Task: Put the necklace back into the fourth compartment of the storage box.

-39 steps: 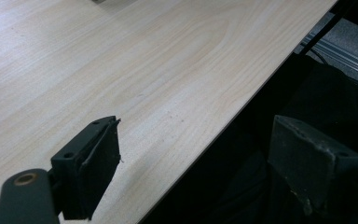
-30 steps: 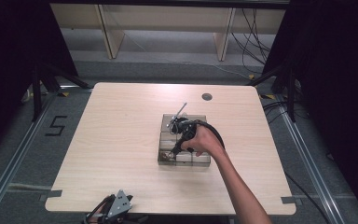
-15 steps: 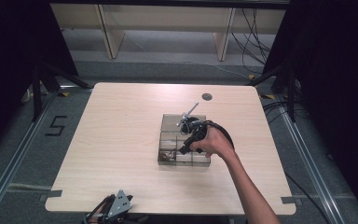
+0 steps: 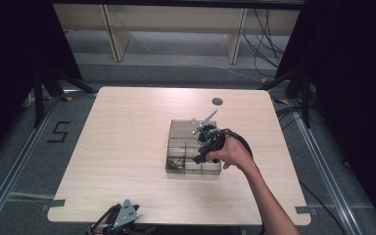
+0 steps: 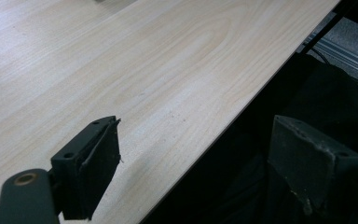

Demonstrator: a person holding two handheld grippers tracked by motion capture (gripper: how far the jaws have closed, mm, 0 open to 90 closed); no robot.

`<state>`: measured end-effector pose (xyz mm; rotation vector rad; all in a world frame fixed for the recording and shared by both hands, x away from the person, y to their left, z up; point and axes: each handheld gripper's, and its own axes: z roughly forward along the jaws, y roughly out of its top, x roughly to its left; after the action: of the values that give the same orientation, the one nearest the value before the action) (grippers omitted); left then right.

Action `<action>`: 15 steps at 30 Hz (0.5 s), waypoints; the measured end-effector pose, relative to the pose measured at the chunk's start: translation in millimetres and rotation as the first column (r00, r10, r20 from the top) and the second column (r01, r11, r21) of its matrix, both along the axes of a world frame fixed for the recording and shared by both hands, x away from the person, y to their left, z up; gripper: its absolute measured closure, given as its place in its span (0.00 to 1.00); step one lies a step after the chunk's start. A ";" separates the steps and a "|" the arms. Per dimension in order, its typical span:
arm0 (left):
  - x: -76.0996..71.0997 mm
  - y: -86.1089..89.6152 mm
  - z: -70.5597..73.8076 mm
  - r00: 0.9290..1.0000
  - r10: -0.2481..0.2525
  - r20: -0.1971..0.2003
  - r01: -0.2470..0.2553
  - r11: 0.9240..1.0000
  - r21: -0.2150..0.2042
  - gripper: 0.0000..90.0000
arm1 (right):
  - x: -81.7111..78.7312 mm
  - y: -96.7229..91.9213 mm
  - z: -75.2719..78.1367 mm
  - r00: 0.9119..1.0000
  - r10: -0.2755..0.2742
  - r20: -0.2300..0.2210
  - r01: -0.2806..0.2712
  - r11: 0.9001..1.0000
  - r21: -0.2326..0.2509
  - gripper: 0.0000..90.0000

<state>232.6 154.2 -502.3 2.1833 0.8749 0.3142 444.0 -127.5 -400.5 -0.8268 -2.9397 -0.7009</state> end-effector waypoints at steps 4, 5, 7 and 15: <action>-0.2 -0.2 0.1 1.000 0.000 -0.002 0.000 1.000 -0.001 0.18 | -4.2 -1.1 0.2 1.000 -0.005 0.003 0.005 1.000 0.003 0.57; -0.2 -0.2 0.1 1.000 0.000 -0.002 0.000 1.000 -0.001 0.18 | -4.2 -1.1 0.2 1.000 -0.005 0.003 0.005 1.000 0.003 0.57; -0.4 -0.2 0.2 1.000 -0.003 -0.001 0.003 1.000 0.005 0.18 | -6.0 -2.6 0.2 1.000 -0.005 0.000 0.005 1.000 0.009 0.56; -0.6 -0.3 0.2 1.000 0.003 -0.002 -0.003 1.000 0.002 0.18 | -11.0 -6.3 0.4 1.000 -0.019 -0.005 0.020 0.999 0.027 0.54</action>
<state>232.1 153.8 -502.2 2.1846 0.8795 0.3140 433.0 -133.9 -400.1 -0.8548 -2.9155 -0.7370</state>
